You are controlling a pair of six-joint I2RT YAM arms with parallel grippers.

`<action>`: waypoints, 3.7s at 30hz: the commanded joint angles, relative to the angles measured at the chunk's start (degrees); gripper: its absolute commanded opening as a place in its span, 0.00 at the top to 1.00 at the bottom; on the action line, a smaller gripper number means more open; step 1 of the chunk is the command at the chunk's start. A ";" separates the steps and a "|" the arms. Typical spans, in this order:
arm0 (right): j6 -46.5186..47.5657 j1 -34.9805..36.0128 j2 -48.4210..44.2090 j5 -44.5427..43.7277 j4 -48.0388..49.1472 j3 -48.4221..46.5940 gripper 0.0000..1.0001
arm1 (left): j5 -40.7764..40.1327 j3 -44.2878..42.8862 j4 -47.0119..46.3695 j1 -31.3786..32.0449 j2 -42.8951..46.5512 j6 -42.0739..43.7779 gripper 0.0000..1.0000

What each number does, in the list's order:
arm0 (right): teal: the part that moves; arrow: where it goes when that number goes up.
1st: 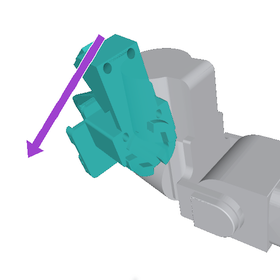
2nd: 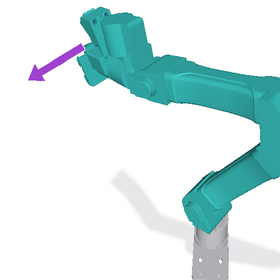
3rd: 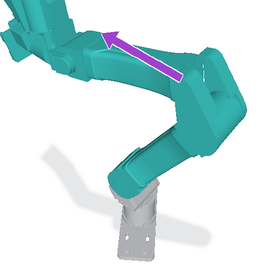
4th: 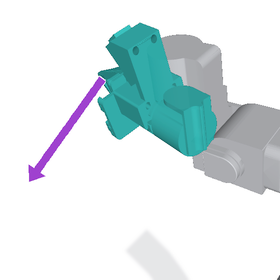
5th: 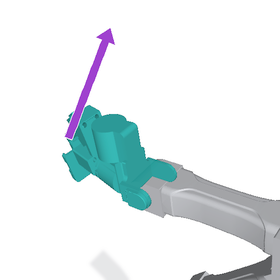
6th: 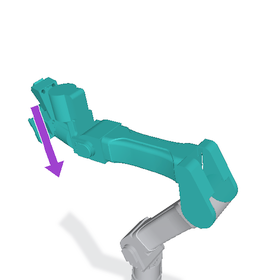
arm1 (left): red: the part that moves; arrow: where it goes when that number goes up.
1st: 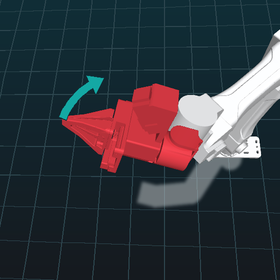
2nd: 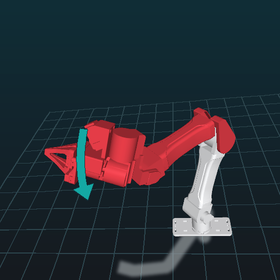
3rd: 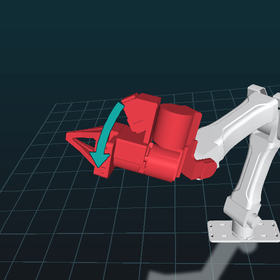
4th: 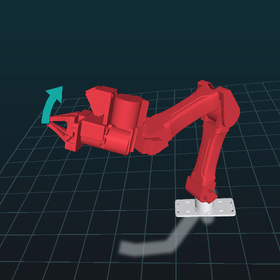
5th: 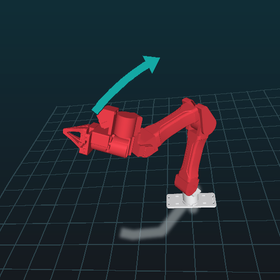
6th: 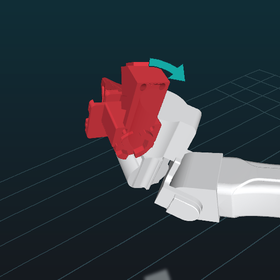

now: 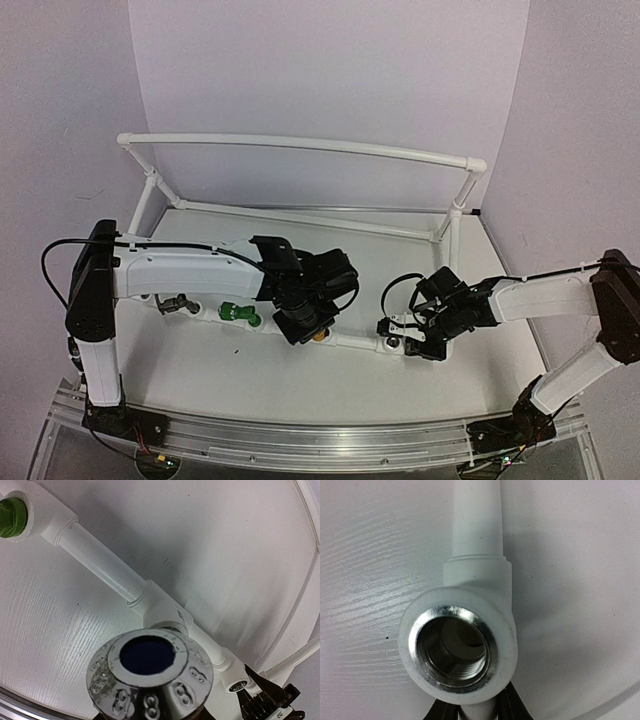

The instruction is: Install the water faucets

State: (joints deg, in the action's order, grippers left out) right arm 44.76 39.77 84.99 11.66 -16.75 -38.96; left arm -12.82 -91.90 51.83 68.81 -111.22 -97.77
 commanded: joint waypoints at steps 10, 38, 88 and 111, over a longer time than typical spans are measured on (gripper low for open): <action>0.03 0.27 0.35 4.85 2.89 0.58 1.00 | -1.19 -5.17 -0.64 -0.18 -1.52 2.13 1.00; 2.09 0.27 -1.40 6.24 2.02 1.92 1.00 | -3.10 2.47 -2.65 -1.63 1.00 0.88 1.00; 1.82 0.32 -0.80 7.38 0.67 0.98 1.00 | -21.52 -5.21 4.68 6.14 -5.88 2.92 1.00; 2.30 0.29 -0.51 9.20 -0.25 0.42 1.00 | -21.64 4.10 -7.67 5.52 -3.70 5.16 1.00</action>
State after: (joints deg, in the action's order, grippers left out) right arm 45.79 39.19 84.18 13.30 -15.46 -37.81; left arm -34.64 -85.62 45.72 75.23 -113.39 -95.94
